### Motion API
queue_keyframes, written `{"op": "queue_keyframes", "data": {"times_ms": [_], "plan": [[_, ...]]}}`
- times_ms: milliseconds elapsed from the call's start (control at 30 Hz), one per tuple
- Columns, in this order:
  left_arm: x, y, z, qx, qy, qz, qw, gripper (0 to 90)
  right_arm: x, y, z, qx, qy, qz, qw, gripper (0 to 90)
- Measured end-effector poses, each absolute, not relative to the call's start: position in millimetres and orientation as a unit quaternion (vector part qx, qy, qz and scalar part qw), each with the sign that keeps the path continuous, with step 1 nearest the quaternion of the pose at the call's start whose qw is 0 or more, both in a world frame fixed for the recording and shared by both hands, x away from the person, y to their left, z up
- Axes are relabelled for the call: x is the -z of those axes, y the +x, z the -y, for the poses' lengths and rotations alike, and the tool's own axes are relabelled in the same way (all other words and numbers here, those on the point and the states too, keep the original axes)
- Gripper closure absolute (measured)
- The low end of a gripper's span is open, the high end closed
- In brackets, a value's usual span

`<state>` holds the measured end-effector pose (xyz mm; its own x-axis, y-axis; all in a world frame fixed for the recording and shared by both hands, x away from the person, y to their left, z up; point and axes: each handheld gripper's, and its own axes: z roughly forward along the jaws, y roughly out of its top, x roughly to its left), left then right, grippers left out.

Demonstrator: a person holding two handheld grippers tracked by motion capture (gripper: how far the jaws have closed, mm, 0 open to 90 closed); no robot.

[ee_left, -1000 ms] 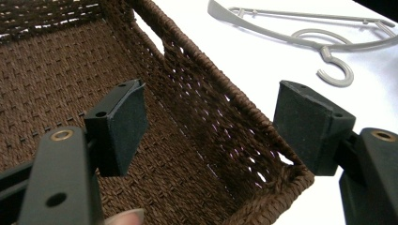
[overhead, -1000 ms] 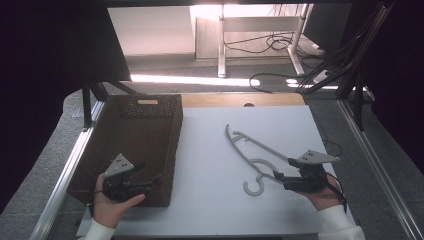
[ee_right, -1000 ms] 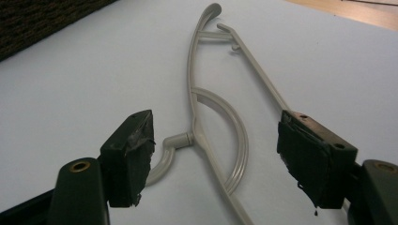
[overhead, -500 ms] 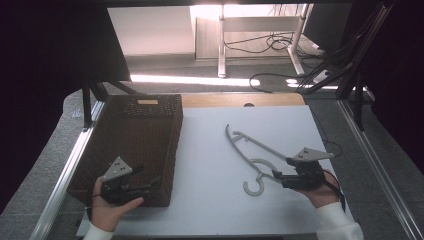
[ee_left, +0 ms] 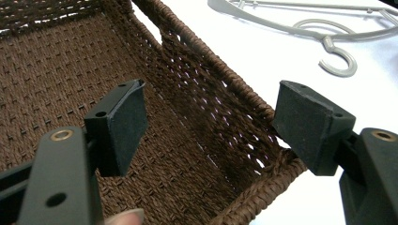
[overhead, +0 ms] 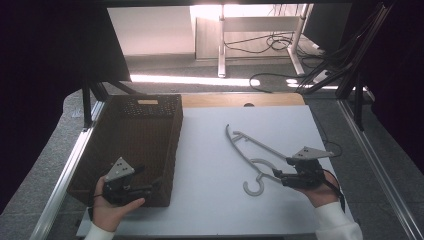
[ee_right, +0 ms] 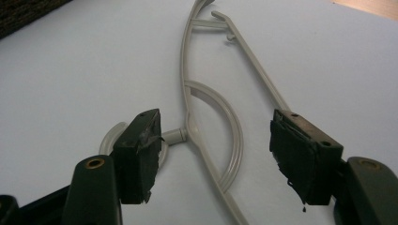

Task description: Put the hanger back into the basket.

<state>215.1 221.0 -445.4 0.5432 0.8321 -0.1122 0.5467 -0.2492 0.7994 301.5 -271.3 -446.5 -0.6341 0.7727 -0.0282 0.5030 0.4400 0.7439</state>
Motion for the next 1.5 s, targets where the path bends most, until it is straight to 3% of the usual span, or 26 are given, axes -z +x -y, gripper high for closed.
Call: {"op": "queue_keyframes", "data": {"times_ms": [1500], "plan": [[444.5,214.6,-222.0,-0.175,0.772,-0.448,0.416,25.2,458.7,336.8,265.2,-0.290,0.394,-0.851,0.190,42.6]]}}
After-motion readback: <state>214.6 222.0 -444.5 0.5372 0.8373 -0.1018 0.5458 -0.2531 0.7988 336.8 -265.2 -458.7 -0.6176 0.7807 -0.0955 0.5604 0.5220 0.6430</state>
